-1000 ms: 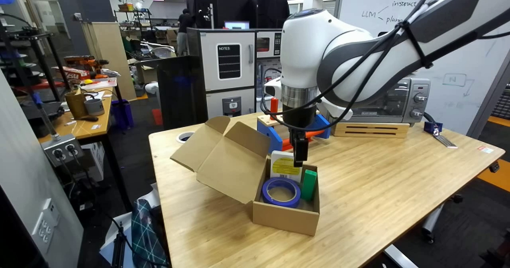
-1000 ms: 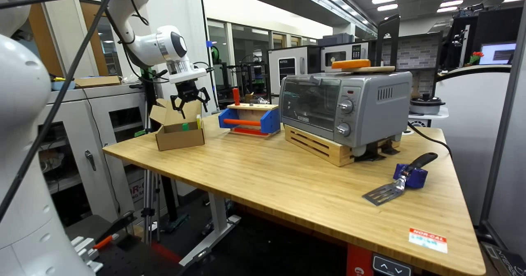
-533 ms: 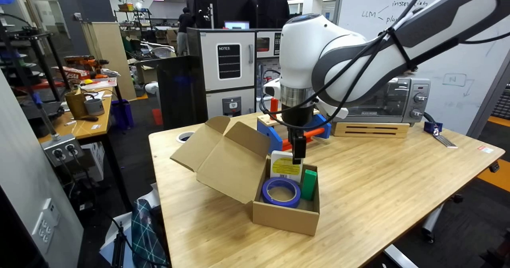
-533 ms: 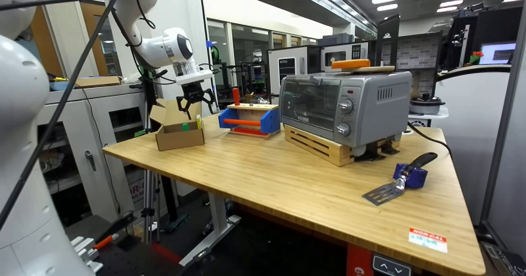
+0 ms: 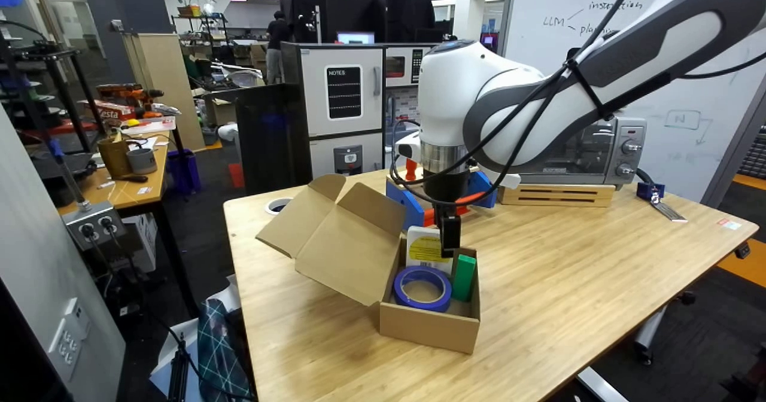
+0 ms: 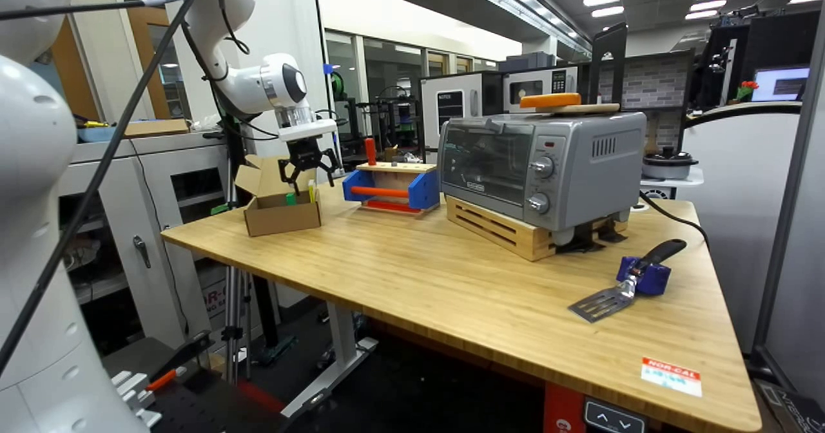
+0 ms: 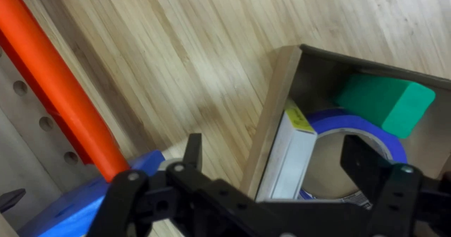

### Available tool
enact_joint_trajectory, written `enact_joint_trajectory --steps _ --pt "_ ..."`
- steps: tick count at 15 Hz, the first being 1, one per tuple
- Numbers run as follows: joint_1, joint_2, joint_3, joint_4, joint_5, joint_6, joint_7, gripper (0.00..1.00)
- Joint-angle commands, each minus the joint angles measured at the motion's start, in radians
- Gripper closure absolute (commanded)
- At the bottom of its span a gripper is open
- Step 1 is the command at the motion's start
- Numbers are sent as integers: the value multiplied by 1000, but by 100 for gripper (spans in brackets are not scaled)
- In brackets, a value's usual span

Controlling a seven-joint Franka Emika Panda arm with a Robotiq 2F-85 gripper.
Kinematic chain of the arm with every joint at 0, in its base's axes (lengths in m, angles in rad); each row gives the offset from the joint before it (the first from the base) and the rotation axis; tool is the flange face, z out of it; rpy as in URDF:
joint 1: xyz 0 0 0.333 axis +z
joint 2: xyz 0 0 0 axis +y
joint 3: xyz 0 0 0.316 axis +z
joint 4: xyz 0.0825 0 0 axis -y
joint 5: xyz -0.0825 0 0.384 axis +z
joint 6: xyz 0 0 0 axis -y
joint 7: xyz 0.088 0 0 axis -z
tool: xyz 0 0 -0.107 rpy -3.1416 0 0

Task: Pick the box in the carton box and put it on the table

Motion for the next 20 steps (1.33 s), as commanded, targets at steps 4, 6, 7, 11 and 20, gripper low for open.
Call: enact_joint_trajectory --steps 4,6,7,11,20 --pt "-6 15 20 44 60 -20 -62 0" --pt "-6 17 21 52 65 -23 -70 21" --pt "-7 18 22 54 70 -22 -73 28" --pt "-9 27 22 62 85 -26 -83 55" --pt "-6 33 15 75 80 -26 -80 96"
